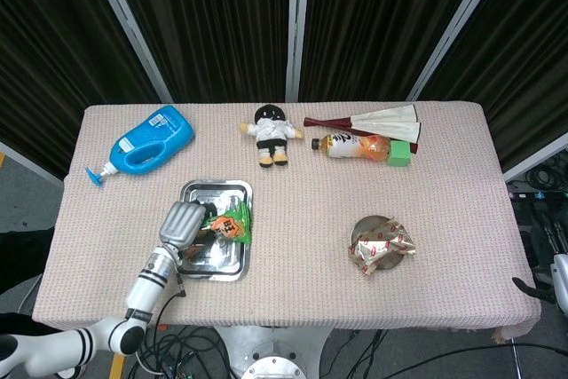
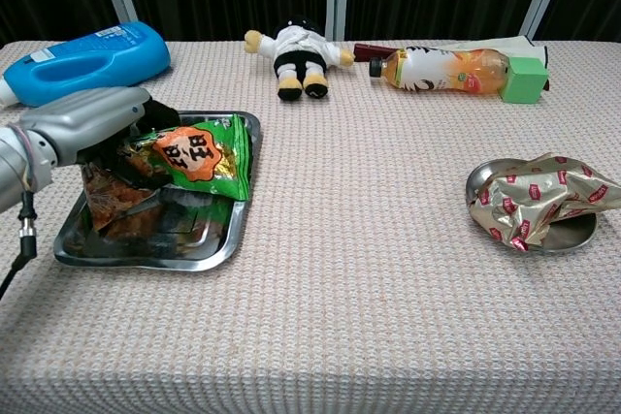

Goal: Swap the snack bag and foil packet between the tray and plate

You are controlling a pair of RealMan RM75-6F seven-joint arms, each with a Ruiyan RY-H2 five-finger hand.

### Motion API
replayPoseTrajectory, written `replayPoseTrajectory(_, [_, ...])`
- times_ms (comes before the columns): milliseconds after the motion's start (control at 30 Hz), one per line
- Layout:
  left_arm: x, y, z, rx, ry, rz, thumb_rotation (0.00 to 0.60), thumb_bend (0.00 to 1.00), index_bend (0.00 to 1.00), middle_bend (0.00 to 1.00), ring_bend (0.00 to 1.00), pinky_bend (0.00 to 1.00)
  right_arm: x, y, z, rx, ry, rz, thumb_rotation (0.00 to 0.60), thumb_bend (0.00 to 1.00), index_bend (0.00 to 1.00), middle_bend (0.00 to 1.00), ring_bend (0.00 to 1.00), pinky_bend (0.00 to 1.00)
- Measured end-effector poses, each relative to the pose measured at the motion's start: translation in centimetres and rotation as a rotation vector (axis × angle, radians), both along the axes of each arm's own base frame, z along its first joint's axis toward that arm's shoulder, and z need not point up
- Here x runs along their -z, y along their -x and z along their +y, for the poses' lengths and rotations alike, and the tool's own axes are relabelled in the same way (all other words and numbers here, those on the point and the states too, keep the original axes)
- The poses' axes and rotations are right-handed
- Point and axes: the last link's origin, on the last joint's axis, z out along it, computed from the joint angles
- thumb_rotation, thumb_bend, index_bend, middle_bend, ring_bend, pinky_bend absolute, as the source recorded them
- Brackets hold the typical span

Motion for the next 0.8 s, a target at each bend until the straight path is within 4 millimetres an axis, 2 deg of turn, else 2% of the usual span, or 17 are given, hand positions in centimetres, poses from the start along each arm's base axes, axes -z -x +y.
replayPoseTrajectory(200, [-0.2,-1.2,0.5,0.079,-0.033,-0.002,0.6,0.37,0.63,0.69,0.61,0.71,-0.1,0.0,-0.1,-0.002,0.005,0.003,0.6,0.0,0.0,0.0,0.0,0.0])
replayPoseTrajectory(433, [-1.3,-3.8,2.6,0.166,-0.071,-0.053,0.6,0.37,0.64,0.7,0.62,0.71,0.1,0.2,-0.1,0.007,0.0,0.005,0.6,0.0,0.0,0.0,0.0,0.0])
replayPoseTrajectory(633, [-1.9,-8.3,5.2,0.257,-0.061,-0.097,0.6,0.38,0.64,0.7,0.62,0.71,0.4,0.3,0.0,0.01,-0.002,-0.002,0.6,0.0,0.0,0.0,0.0,0.0])
replayPoseTrajectory(800, [-0.8,-12.0,7.8,0.318,-0.032,-0.092,0.6,0.38,0.64,0.7,0.62,0.71,0.6,0.3,0.2,0.005,-0.011,0.001,0.6,0.0,0.0,0.0,0.0,0.0])
